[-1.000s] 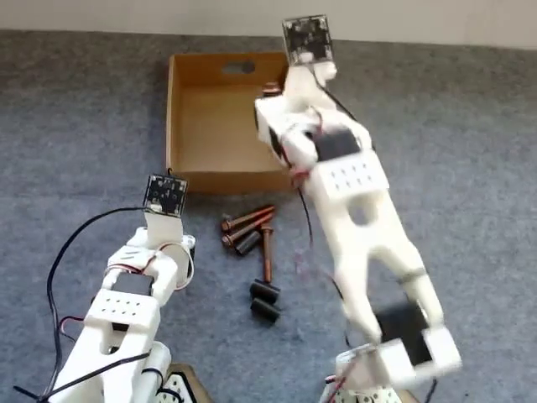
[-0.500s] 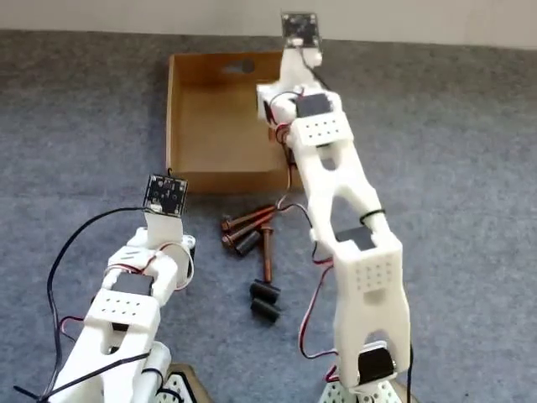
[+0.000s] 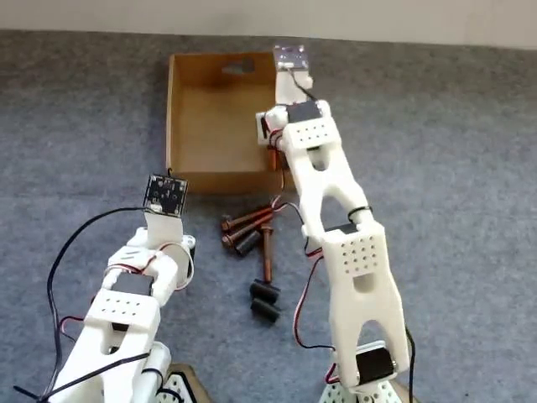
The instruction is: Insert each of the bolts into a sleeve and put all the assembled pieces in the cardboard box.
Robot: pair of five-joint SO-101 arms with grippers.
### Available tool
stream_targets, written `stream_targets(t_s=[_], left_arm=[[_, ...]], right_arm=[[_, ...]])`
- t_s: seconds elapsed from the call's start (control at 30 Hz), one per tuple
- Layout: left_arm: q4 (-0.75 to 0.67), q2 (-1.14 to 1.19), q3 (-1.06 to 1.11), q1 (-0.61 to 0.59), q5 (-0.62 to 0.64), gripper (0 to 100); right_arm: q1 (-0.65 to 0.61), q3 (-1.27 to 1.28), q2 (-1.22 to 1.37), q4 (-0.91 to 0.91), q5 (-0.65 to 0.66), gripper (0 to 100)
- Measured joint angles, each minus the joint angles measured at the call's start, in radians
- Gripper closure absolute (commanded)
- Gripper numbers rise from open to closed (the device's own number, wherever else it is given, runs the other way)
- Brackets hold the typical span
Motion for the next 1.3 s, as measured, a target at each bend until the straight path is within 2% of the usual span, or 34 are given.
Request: stream_targets(t_s=[0.17,0.5,1.3], left_arm=[[0.0,0.0,0.0,0.0,0.0,99],[0.0,0.0,0.0,0.0,0.0,99],[0.0,0.0,0.0,0.0,0.0,99]], right_arm=[[0.0,0.0,0.006,0.006,0.0,99.2],[0.0,0.0,0.006,0.141,0.002,99.2],[-0.003,-0.028,0.069,0.152,0.003,99.2]])
